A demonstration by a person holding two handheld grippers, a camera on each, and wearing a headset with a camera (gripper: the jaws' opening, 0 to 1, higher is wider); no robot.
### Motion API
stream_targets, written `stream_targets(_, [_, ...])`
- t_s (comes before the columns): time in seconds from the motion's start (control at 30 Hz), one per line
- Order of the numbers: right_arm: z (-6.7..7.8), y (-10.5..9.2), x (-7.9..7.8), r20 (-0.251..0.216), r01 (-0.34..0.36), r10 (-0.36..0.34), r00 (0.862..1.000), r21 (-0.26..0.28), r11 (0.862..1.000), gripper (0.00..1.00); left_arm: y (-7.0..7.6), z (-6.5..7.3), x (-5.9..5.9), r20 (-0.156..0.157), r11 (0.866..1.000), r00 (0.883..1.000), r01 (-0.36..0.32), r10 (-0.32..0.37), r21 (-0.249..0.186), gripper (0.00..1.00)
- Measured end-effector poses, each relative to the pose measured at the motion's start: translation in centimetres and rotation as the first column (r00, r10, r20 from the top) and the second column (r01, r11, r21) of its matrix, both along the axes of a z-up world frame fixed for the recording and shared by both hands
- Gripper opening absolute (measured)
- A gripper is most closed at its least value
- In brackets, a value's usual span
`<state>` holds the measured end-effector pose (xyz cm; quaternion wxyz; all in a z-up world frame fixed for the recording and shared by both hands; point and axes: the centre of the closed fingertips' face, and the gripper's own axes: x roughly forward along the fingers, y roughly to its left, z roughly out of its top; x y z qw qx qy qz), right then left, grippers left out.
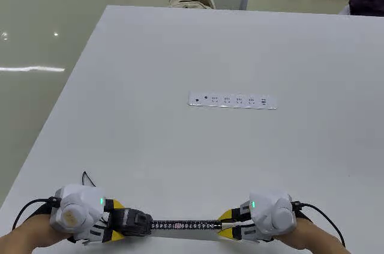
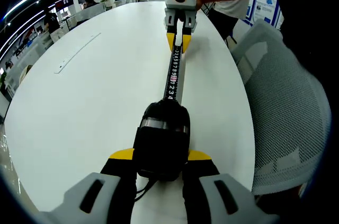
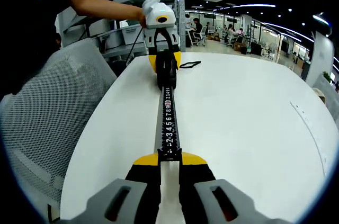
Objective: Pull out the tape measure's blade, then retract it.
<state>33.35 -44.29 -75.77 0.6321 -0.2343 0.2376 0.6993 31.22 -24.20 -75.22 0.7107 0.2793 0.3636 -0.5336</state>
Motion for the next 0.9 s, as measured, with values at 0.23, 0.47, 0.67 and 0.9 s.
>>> stream_targets(0.23, [0.0,-0.4,0.1,-0.001,0.002,-0.002,1.000,-0.002,1.000,0.09,-0.1,0.0,0.0,-0.001,1.000,1.000,0.000,0.000,0.000,0.29])
stream_targets(0.47, [0.0,-0.7,0.1,0.001,0.002,-0.002,1.000,-0.004,1.000,0.09,-0.1,0.0,0.0,-0.001,1.000,1.000,0.001,-0.001,0.002,0.29])
stream_targets(0.67, [0.0,-1.0,0.2,0.000,0.003,-0.003,1.000,-0.006,1.000,0.09,0.0,0.0,0.0,-0.001,1.000,1.000,0.001,-0.001,0.003,0.29])
stream_targets(0.9, [-0.1,-1.4,0.2,0.003,0.003,-0.003,1.000,-0.011,1.000,0.09,-0.1,0.0,0.0,-0.002,1.000,1.000,0.000,0.000,0.001,0.29])
